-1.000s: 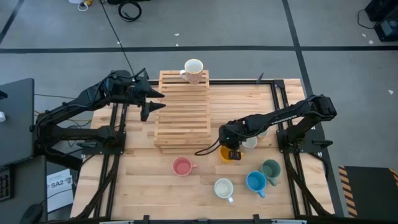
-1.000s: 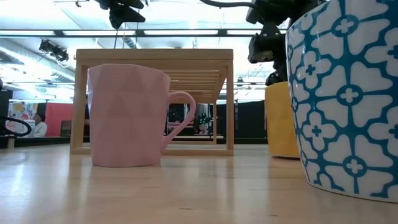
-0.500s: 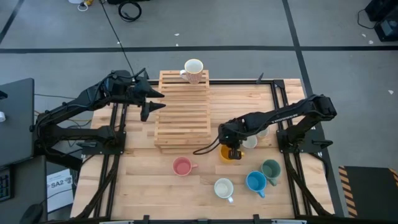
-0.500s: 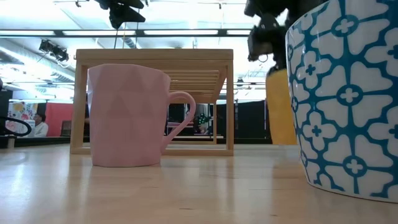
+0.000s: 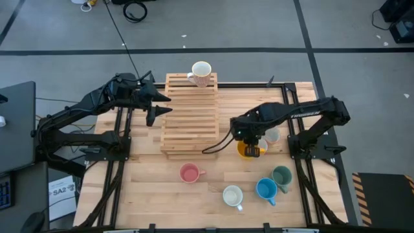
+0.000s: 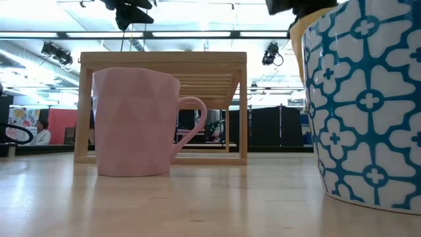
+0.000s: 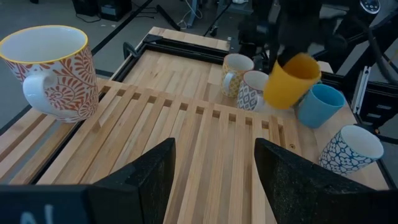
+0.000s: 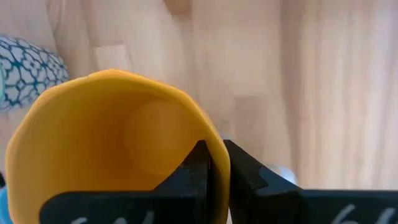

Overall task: Place coffee mugs
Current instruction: Put the yellow mug on the shelf

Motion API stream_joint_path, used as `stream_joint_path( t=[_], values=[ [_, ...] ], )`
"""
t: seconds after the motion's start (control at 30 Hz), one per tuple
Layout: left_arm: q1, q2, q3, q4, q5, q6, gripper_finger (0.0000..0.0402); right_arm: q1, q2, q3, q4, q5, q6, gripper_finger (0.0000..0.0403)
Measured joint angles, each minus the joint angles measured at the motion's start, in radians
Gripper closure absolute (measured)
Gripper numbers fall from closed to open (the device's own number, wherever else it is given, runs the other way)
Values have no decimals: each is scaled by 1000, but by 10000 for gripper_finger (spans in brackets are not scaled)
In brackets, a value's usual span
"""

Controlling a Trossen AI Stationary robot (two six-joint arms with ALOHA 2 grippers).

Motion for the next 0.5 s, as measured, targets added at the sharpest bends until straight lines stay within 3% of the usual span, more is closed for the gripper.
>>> stream_joint_path(
  t=[0.23,0.33,0.5],
  values=[
    [0,0,0,0,0,0,175,-41,0,148,-105,62,0,369],
    [0,0,0,0,0,0,175,-68,-1,193,-86,95,14,369],
    [0,0,0,0,0,0,175,-132,-1,216,30,131,170,369]
  ],
)
